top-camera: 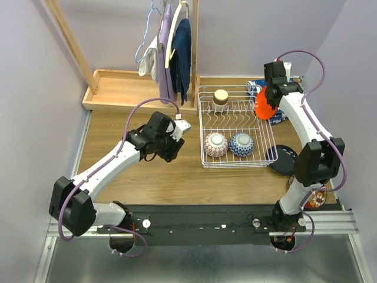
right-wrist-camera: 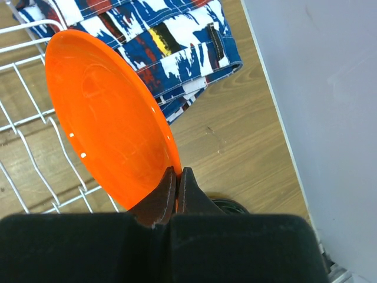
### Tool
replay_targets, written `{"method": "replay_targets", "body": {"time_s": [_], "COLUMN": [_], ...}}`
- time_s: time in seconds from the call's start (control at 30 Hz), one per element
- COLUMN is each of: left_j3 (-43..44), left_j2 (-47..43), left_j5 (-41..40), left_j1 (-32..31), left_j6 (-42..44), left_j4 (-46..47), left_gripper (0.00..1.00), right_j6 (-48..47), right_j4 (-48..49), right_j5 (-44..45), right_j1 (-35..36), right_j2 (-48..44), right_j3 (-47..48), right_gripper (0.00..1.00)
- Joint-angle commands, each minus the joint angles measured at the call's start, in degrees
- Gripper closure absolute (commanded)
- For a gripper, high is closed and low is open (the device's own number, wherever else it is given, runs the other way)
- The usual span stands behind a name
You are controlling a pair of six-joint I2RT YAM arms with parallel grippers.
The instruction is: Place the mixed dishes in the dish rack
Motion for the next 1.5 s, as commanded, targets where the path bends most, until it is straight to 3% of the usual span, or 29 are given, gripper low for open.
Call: {"method": "replay_targets", "body": {"time_s": [0.0, 0.3, 0.5, 0.53, 0.57, 0.67, 0.8, 0.9, 0.97, 1.0, 1.03, 1.13, 1.3, 1.47], "left_j3": [-1.68, -1.86, -2.21, -2.3, -2.3, -2.38, -2.21, -1.6, -1.07, -0.98, -0.98, -1.24, -2.03, -3.52], "left_j2": [-2.56, -2.39, -2.74, -3.0, -3.0, -3.36, -3.27, -2.65, -2.21, -2.04, -1.69, -1.42, -0.98, -1.25], "left_j5": [2.7, 3.93, 4.28, 4.2, 4.28, 4.2, 4.46, 4.72, 4.81, 4.72, 4.64, 5.07, 6.92, 9.2], "left_j1": [1.06, 1.76, 2.64, 2.99, 3.08, 3.7, 4.14, 4.14, 4.14, 4.14, 4.14, 4.14, 4.23, 4.14], "left_j6": [-1.56, -2.87, -3.32, -3.4, -3.49, -3.58, -3.76, -3.49, -3.32, -3.32, -3.4, -3.23, -2.97, -2.79], "left_j4": [1.57, 2.8, 3.85, 3.86, 3.86, 3.59, 3.24, 3.07, 3.24, 3.41, 3.76, 4.2, 4.65, 5.26], "left_gripper": [0.44, 0.43, 0.43, 0.43, 0.43, 0.42, 0.42, 0.41, 0.41, 0.4, 0.39, 0.37, 0.36, 0.35], "right_j6": [5.32, 5.77, 5.16, 5.16, 4.98, 4.98, 2.88, 2.34, 1.21, -0.54, -3.6, -10.99, -25.33, -32.61], "right_j4": [-3.71, -3.1, -2.92, -3.09, -3.27, -4.32, -5.46, -6.43, -6.35, -6.26, -6.17, -4.33, -3.71, -5.37], "right_j5": [5.86, 6.74, 5.52, 5.17, 4.47, 2.7, 3.32, 0.7, -3.25, -12.67, -16.16, -25.85, -40.86, -45.46], "right_j1": [0.5, 2.87, 9.45, 11.03, 11.65, 12.45, 12.01, 7.64, 0.18, -2.99, -8.5, -15.56, -21.99, -26.57], "right_j2": [1.25, 3.17, 3.62, 3.18, 2.92, 1.95, -0.07, -2.27, -3.23, -3.93, -4.38, -6.57, -10.79, -12.12], "right_j3": [0.78, -0.19, -0.72, -1.07, -1.24, -1.77, -0.98, -0.89, -3.17, -4.4, -5.63, -12.21, -22.58, -27.08], "right_gripper": [1.0, 1.0, 1.0, 0.96, 0.69, 0.43, 0.34, 0.33, 0.32, 0.32, 0.31, 0.23, 0.21, 0.22]}}
